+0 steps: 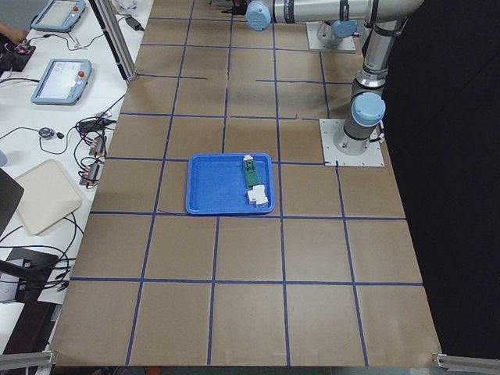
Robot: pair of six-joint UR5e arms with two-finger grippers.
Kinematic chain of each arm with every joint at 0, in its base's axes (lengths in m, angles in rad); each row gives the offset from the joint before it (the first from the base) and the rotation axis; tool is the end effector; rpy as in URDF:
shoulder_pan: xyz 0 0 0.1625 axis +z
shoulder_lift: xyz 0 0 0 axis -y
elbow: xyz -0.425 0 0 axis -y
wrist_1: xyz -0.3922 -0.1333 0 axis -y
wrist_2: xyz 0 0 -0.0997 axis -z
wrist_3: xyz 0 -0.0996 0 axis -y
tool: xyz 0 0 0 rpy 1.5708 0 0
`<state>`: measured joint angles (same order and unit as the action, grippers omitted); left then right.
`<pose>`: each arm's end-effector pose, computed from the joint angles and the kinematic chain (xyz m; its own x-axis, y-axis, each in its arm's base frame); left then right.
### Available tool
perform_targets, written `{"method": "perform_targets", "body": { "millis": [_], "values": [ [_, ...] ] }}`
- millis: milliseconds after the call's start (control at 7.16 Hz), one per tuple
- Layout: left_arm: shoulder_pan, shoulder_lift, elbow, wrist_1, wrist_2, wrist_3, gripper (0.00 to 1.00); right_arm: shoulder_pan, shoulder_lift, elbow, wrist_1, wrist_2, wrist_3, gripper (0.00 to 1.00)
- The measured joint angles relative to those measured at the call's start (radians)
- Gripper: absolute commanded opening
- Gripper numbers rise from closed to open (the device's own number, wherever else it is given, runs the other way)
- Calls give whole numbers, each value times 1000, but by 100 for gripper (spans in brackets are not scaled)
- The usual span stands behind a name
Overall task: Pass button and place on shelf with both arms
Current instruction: 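Close the right gripper around the button's red cap beside the left gripper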
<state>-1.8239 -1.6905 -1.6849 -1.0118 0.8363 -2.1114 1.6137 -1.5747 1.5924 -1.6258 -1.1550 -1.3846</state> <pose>-0.3315 -0.4827 0.4554 0.1387 -0.9889 -0.0529 -0.6922 -0.1351 0.7089 0.1945 -0.4856 0.4932 -0.1270 -0.9912 -0.0381 -0.9055 0.1315 -0.4036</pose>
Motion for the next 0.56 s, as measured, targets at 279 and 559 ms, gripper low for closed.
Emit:
{"method": "perform_targets", "body": {
  "millis": [279,559],
  "values": [
    [0,1,1,0,-20,-20,100,0,2,0,0,1,1,6],
    [1,1,-4,1,-86,-24,100,0,4,0,-15,1,-2,3]
  ]
}}
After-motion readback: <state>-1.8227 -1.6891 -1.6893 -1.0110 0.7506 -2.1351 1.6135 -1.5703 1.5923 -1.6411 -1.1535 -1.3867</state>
